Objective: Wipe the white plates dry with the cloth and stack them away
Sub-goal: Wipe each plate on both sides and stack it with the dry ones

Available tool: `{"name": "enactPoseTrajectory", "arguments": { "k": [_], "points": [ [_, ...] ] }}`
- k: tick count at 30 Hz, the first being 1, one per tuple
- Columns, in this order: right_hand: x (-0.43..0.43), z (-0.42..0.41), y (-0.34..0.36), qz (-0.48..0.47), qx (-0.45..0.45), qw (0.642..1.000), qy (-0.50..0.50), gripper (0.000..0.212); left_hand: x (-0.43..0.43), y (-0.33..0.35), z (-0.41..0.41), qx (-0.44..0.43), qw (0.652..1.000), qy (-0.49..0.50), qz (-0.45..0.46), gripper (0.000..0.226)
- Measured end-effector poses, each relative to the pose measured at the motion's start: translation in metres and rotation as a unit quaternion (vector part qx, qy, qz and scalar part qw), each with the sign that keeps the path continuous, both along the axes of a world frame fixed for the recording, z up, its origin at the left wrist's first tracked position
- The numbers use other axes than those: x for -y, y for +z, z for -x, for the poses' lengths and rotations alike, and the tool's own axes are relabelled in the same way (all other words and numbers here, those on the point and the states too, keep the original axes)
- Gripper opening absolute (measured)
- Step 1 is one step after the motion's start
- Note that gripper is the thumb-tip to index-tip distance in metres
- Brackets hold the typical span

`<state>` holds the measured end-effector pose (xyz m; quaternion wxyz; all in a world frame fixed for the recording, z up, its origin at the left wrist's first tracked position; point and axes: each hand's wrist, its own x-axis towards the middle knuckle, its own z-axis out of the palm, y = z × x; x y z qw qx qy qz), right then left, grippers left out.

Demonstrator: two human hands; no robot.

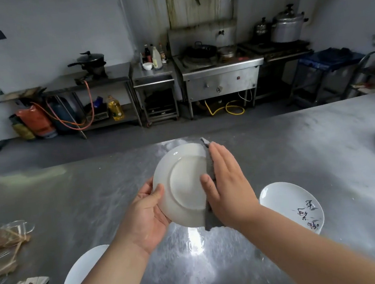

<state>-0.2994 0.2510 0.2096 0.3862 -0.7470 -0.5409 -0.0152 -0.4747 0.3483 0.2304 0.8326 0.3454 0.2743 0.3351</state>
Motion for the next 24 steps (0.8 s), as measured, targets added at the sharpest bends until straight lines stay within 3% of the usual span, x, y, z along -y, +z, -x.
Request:
{"name": "enactPoseTrajectory", "arguments": {
  "k": [7,12,17,21,24],
  "points": [
    [0.004,0.025,-0.011,0.000,0.113,0.993,0.011,0.086,0.002,0.002,-0.009,-0.015,0.999,0.015,0.030,0.026],
    [-0.004,0.010,0.001,-0.009,0.042,0.999,-0.011,0.090,-0.001,0.009,-0.014,-0.014,0.999,0.031,0.018,0.027],
    [0.015,0.022,-0.023,0.012,0.120,0.991,0.052,0.089,0.001,0.004,-0.010,-0.010,0.999,0.033,0.037,0.031],
    [-0.004,-0.007,-0.002,0.008,0.071,0.997,0.024,0.089,-0.001,0.008,-0.012,0.002,0.998,0.048,0.037,0.028],
    [0.002,0.020,-0.006,-0.009,0.065,0.998,-0.005,0.087,0.000,0.014,-0.017,0.013,0.997,0.060,0.050,0.026]
  ]
}}
